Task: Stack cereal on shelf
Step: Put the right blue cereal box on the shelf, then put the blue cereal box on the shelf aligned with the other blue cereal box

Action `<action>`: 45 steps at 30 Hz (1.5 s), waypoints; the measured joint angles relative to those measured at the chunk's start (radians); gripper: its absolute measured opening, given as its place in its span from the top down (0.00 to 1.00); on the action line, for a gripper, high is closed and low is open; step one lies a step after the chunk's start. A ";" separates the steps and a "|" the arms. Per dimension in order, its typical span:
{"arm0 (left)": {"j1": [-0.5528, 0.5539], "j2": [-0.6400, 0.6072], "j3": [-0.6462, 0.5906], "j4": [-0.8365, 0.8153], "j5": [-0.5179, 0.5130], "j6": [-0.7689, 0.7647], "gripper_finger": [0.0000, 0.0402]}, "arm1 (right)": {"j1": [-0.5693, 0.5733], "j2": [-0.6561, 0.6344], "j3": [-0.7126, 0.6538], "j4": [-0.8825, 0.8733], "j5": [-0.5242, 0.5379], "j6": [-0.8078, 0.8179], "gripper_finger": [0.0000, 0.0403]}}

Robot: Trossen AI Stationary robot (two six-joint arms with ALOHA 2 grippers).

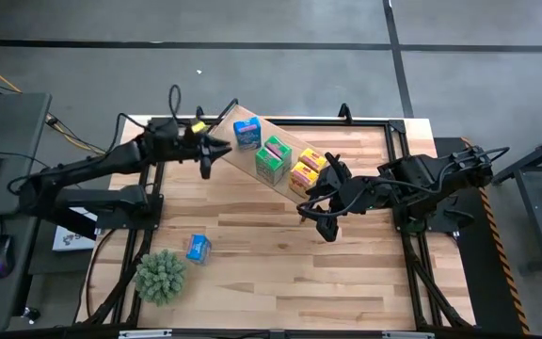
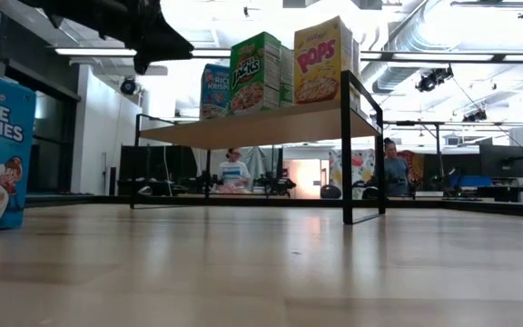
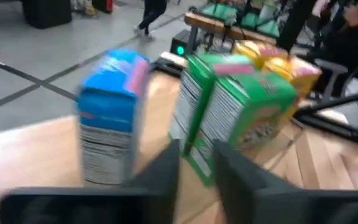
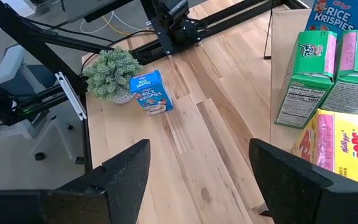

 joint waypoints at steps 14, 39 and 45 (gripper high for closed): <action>-0.139 0.266 0.000 0.197 -0.299 -0.055 1.00 | 0.000 0.000 0.000 0.000 0.020 -0.008 0.34; -0.038 0.290 0.000 0.171 -0.407 -0.036 1.00 | 0.000 0.000 0.000 0.000 0.046 -0.007 0.34; -0.040 0.224 0.000 0.101 -0.320 -0.036 1.00 | 0.000 0.000 0.000 0.000 0.045 -0.008 0.34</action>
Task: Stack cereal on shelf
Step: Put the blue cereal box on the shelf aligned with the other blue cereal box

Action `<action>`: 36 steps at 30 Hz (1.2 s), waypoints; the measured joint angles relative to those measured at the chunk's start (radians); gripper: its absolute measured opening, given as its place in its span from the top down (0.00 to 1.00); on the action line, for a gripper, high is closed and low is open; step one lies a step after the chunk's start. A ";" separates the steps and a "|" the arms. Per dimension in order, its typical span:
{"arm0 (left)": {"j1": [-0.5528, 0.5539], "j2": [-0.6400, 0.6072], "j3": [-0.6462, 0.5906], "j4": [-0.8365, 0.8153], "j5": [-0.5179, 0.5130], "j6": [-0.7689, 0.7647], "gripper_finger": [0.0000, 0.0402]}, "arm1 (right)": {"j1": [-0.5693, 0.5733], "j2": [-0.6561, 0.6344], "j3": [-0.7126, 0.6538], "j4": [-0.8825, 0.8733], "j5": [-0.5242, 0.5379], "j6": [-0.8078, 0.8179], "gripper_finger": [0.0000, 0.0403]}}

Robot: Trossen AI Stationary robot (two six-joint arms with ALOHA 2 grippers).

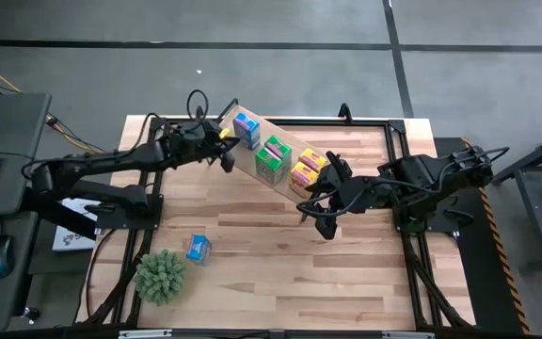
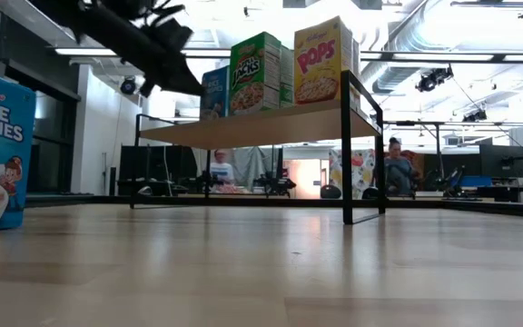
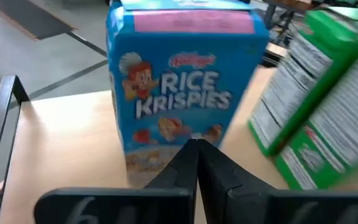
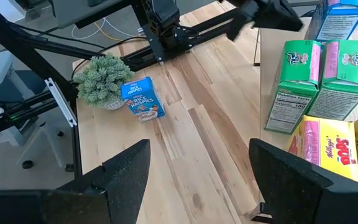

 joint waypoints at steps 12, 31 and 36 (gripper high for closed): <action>-0.146 -0.353 0.000 -0.179 -0.014 -0.079 1.00 | 0.000 0.000 0.000 -0.005 0.075 -0.053 0.34; -0.525 -0.351 0.046 -0.034 -0.134 -0.204 1.00 | 0.000 0.000 0.000 -0.217 0.035 -0.068 0.34; -0.688 -0.327 0.132 -0.033 -0.133 -0.266 0.97 | 0.000 0.000 0.000 -0.235 0.038 -0.068 0.34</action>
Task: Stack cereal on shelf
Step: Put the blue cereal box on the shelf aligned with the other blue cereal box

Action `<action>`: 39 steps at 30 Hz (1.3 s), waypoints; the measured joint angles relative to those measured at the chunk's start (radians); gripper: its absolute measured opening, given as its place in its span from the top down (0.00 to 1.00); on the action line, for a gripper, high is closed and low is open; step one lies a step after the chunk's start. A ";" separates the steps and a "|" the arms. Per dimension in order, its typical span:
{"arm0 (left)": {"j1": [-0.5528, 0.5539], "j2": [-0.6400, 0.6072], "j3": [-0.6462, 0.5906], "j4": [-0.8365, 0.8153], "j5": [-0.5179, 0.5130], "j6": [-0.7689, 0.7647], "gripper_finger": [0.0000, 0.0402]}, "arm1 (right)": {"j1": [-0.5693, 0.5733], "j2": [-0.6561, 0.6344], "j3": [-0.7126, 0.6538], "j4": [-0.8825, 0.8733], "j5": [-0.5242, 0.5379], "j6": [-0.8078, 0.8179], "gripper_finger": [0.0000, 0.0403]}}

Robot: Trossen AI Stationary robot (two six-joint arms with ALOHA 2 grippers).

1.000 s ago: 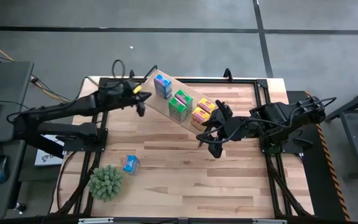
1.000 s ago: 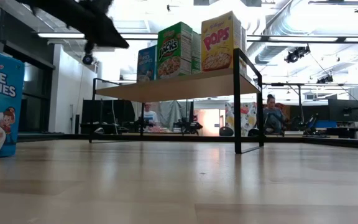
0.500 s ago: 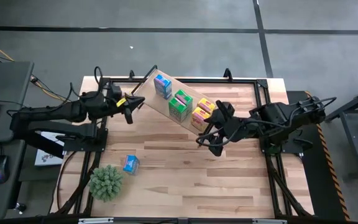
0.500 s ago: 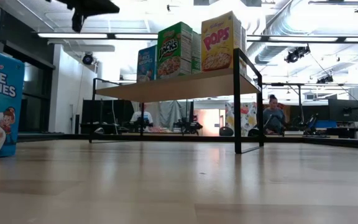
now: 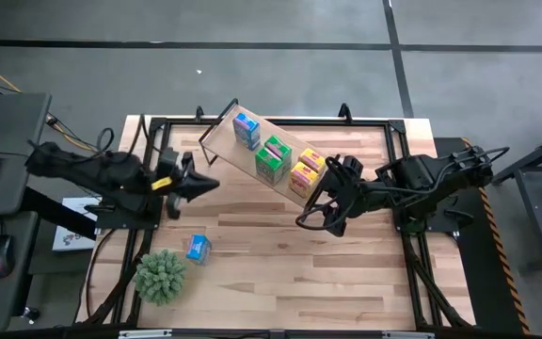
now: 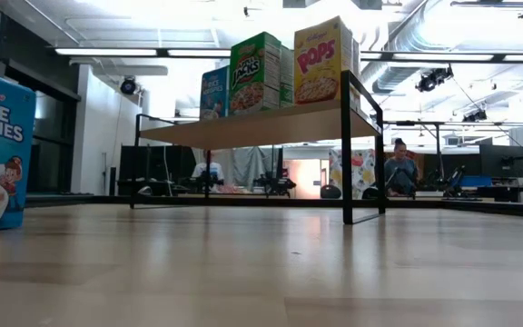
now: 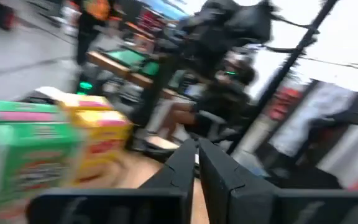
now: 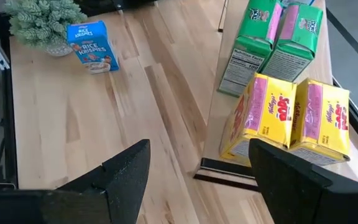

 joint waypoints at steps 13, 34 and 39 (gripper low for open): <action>-0.142 0.226 0.258 -0.024 0.073 0.172 0.46 | 0.000 0.000 0.000 0.000 0.004 0.097 0.34; 0.004 0.280 0.488 -1.099 0.334 -0.235 0.21 | 0.000 0.000 0.000 0.005 0.017 0.276 0.34; -0.099 0.278 0.424 -1.354 0.323 -0.674 0.21 | 0.000 0.000 0.000 0.004 0.051 0.216 0.34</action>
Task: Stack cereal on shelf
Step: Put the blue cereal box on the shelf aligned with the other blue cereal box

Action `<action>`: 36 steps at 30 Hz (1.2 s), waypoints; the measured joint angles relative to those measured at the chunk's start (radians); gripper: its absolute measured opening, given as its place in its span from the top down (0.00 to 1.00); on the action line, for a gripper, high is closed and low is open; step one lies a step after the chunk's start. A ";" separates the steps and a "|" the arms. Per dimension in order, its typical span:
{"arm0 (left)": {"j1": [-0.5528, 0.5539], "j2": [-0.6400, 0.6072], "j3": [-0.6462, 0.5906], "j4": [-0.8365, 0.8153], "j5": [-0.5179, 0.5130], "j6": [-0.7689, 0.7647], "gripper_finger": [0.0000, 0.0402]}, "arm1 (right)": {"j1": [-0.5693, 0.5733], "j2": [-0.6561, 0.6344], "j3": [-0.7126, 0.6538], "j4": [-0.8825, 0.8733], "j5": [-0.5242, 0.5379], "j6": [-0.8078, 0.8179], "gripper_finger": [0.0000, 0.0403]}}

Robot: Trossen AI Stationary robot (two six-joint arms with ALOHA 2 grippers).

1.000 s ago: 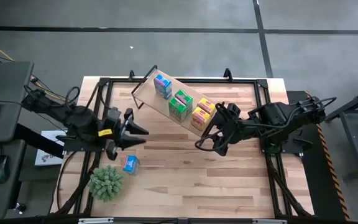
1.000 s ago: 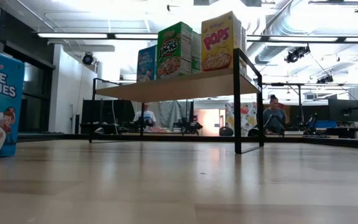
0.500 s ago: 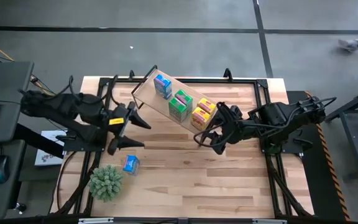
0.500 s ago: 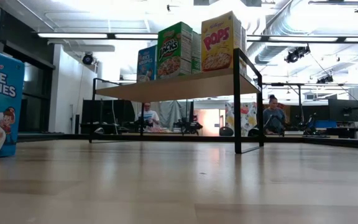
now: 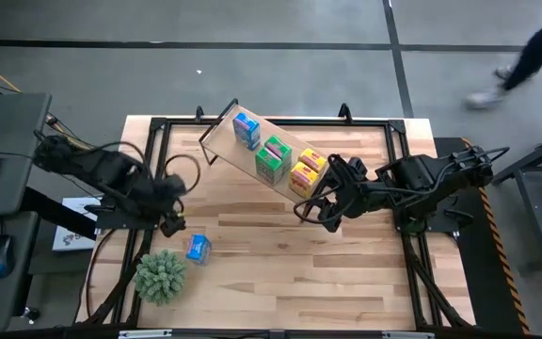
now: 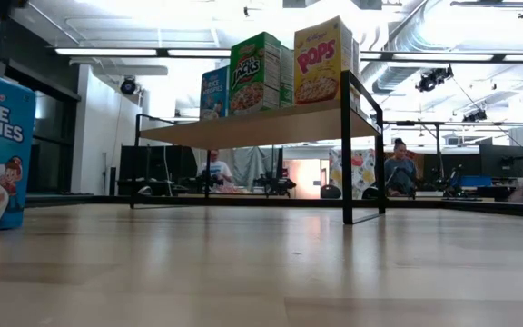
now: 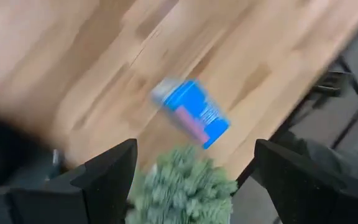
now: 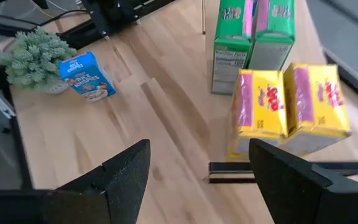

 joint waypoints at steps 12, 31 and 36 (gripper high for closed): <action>-0.286 0.120 -0.043 0.044 -0.209 -0.711 0.21 | 0.000 0.000 0.000 -0.058 0.015 -0.148 0.34; -0.298 0.385 -0.044 0.088 -0.266 -0.928 0.21 | 0.000 0.000 0.000 -0.119 0.041 -0.209 0.34; -0.279 0.421 -0.044 0.076 -0.263 -0.905 0.21 | 0.000 0.000 0.000 -0.118 0.041 -0.209 0.34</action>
